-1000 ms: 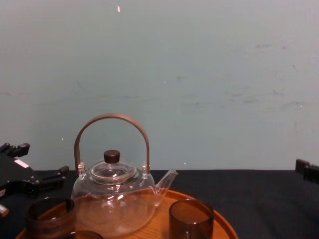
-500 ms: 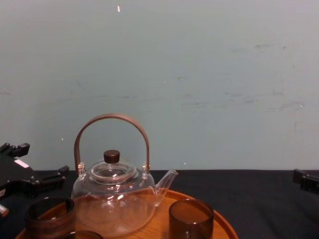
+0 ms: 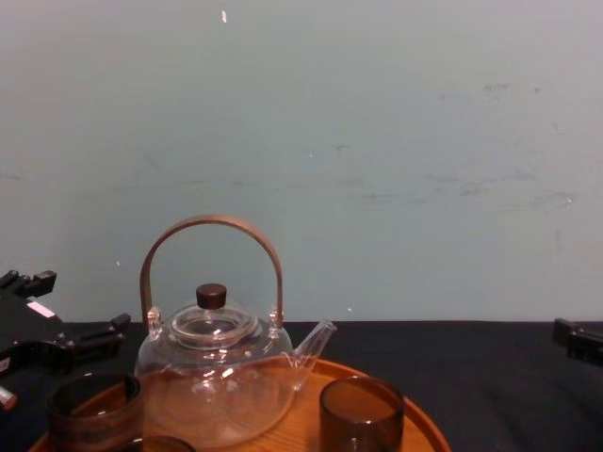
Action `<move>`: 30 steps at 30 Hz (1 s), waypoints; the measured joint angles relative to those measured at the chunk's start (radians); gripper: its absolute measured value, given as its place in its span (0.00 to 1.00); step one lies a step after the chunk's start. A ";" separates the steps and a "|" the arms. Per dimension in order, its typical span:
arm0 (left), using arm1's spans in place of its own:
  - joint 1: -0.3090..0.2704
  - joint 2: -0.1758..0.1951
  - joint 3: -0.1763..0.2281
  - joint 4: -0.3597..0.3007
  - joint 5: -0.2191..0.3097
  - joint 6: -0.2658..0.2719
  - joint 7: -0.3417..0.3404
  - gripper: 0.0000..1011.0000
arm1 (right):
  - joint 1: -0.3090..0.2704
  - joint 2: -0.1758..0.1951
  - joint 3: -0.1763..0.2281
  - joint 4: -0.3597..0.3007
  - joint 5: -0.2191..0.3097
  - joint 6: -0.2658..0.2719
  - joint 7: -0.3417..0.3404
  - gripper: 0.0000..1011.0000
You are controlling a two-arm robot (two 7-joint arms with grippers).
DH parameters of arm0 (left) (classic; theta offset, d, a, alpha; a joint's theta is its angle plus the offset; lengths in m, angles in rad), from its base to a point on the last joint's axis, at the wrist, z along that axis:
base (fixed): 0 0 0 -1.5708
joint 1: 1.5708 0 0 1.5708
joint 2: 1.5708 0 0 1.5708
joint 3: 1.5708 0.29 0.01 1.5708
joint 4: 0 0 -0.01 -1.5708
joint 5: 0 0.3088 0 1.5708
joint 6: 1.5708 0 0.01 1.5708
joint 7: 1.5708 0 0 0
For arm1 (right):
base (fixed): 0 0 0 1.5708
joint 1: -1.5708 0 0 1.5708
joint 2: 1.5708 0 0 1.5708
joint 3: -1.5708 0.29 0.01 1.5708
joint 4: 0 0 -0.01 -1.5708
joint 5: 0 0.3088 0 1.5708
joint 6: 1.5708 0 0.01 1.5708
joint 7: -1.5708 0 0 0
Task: Pick up the glass from the table and place it on the tray.
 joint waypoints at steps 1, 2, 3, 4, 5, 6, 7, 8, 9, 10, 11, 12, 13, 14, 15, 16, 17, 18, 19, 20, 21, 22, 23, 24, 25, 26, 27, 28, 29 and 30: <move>0.000 0.000 0.000 0.000 0.000 0.000 0.000 0.99 | 0.000 0.000 0.000 0.000 0.000 0.000 0.000 0.99; 0.000 0.000 0.000 0.000 0.000 0.000 0.000 0.99 | 0.000 0.000 0.000 0.000 0.000 0.000 0.000 0.99; 0.000 0.000 0.000 0.000 0.000 0.000 0.000 0.99 | 0.000 0.000 0.000 0.000 0.000 0.000 0.000 0.99; 0.000 0.000 0.000 0.000 0.000 0.000 0.000 0.99 | 0.000 0.000 -0.001 0.000 0.000 0.000 0.000 0.99; 0.000 0.000 0.000 0.000 0.000 0.000 0.000 0.99 | 0.000 0.000 -0.001 -0.001 0.001 0.000 0.000 0.99; 0.000 0.000 0.000 0.000 0.000 0.000 0.000 0.99 | 0.000 0.001 -0.001 -0.001 0.001 0.001 0.000 0.99; 0.000 0.000 0.000 0.000 0.000 0.000 0.000 0.99 | 0.000 0.001 -0.001 -0.001 0.001 0.001 0.000 0.99; 0.000 0.000 0.000 0.000 0.000 0.000 0.000 0.99 | 0.000 0.001 -0.001 -0.001 0.001 0.001 0.000 0.99; 0.000 0.000 0.000 0.000 0.000 0.000 0.000 0.99 | 0.000 0.001 -0.001 -0.001 0.001 0.001 0.000 0.99; 0.000 0.000 0.000 0.000 0.000 0.000 0.000 0.99 | 0.000 0.001 -0.001 -0.001 0.001 0.001 0.000 0.99; 0.000 0.000 0.000 0.000 0.000 0.000 0.000 0.99 | 0.000 0.001 -0.001 -0.001 0.001 0.001 0.000 0.99; 0.000 0.000 0.000 0.000 0.000 0.000 0.000 0.99 | 0.000 0.001 -0.001 -0.001 0.001 0.001 0.000 0.99; 0.000 0.000 0.000 0.000 0.000 0.000 0.000 0.99 | 0.000 0.001 -0.001 -0.001 0.001 0.001 0.000 0.99; 0.000 0.000 0.000 0.000 0.000 0.000 0.000 0.99 | 0.000 0.001 -0.001 -0.002 0.001 0.001 0.000 0.99; 0.000 0.000 0.000 0.000 0.000 0.000 0.000 0.99 | 0.000 0.001 -0.001 -0.002 0.002 0.001 0.000 0.99; 0.000 0.000 0.000 0.000 0.000 0.000 0.000 0.99 | 0.000 0.001 -0.001 -0.002 0.002 0.001 0.000 0.99; 0.000 0.000 0.000 0.000 0.000 0.000 0.000 0.99 | 0.000 0.001 -0.001 -0.002 0.002 0.001 0.000 0.99; 0.000 0.000 0.000 0.000 0.000 0.000 0.000 0.99 | 0.000 0.001 -0.001 -0.002 0.002 0.001 0.000 0.99; 0.000 0.000 0.000 0.000 0.000 0.000 0.000 0.99 | 0.000 0.001 -0.001 -0.002 0.002 0.001 0.000 0.99; 0.000 0.000 0.000 0.000 0.000 0.000 0.000 0.99 | 0.000 0.001 -0.001 -0.002 0.002 0.001 0.000 0.99; 0.000 0.000 0.000 0.000 0.000 0.000 0.000 0.99 | 0.000 0.001 -0.001 -0.002 0.002 0.001 0.000 0.99; 0.000 0.000 0.000 0.000 0.000 0.000 0.000 0.99 | 0.000 0.001 -0.001 -0.002 0.002 0.001 0.000 0.99; 0.000 0.000 0.000 0.000 0.000 0.000 0.000 0.99 | 0.000 0.001 -0.001 -0.002 0.002 0.001 0.000 0.99; 0.000 0.000 0.000 0.000 0.000 0.000 0.000 0.99 | 0.000 0.001 -0.001 -0.002 0.002 0.001 0.000 0.99; 0.000 0.000 0.000 0.000 0.000 0.000 0.000 0.99 | 0.000 0.001 -0.001 -0.002 0.002 0.001 0.000 0.99; 0.000 0.000 0.000 0.000 0.000 0.000 0.000 0.99 | 0.000 0.001 -0.001 -0.002 0.002 0.001 0.000 0.99; 0.000 0.000 0.000 0.000 0.000 0.000 0.000 0.99 | 0.000 0.001 -0.001 -0.002 0.002 0.001 0.000 0.99; 0.000 0.000 0.000 0.000 0.000 0.000 0.000 0.99 | 0.000 0.002 -0.001 -0.002 0.002 0.001 0.000 0.99; 0.000 0.000 0.000 0.000 0.000 0.000 0.000 0.99 | 0.000 0.001 -0.001 -0.002 0.002 0.001 0.000 0.99; 0.000 0.000 0.000 0.000 0.000 0.000 0.000 0.99 | 0.000 0.001 -0.001 -0.002 0.002 0.001 0.000 0.99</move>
